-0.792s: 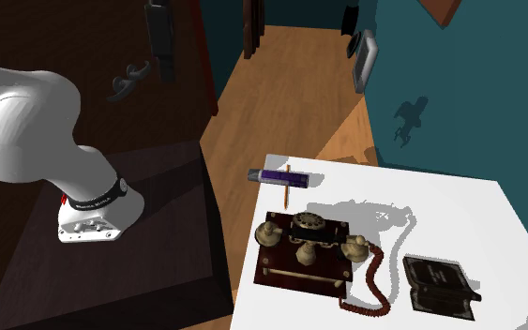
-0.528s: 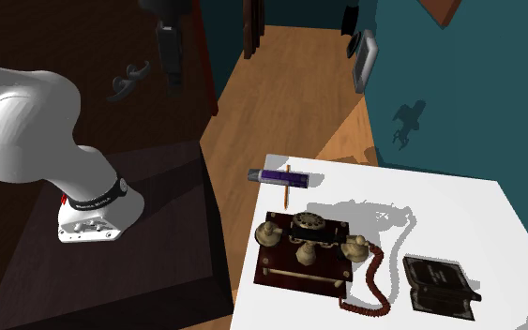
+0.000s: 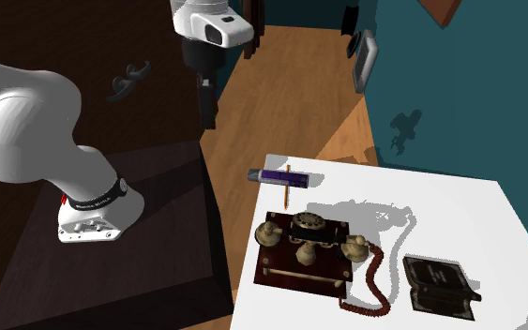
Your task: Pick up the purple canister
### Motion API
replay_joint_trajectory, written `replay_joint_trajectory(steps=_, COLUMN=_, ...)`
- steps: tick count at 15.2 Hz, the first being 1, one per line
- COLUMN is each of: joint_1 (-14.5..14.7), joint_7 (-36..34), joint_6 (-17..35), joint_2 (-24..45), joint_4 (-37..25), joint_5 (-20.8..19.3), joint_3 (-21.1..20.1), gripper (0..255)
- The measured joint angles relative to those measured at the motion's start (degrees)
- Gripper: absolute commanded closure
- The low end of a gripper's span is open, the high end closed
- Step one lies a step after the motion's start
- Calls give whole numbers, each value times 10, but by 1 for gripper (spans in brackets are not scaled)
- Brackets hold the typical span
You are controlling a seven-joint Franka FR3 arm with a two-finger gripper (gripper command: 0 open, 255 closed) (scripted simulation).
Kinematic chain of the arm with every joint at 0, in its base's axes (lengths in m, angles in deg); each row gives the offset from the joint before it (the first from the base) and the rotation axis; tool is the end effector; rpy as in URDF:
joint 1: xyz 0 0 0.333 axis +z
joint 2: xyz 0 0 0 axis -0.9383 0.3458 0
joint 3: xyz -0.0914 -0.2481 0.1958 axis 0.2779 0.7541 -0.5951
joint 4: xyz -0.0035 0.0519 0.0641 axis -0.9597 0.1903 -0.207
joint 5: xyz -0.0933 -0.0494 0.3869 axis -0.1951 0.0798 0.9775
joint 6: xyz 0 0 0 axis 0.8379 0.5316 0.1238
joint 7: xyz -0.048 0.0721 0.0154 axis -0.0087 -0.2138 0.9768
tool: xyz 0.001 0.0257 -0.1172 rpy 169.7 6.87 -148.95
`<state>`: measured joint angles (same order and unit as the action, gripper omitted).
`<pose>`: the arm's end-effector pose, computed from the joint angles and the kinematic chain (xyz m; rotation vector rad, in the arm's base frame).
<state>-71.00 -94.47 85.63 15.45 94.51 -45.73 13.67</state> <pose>0.3337 -0.0039 0.4492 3.0750 -0.1425 -0.1484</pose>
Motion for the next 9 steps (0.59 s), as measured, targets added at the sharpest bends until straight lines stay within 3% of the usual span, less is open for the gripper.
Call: replay_joint_trajectory(steps=9, joint_1=-5, joint_7=-63, joint_6=238, joint_2=155, joint_4=47, joint_5=23, joint_3=-12, gripper=0)
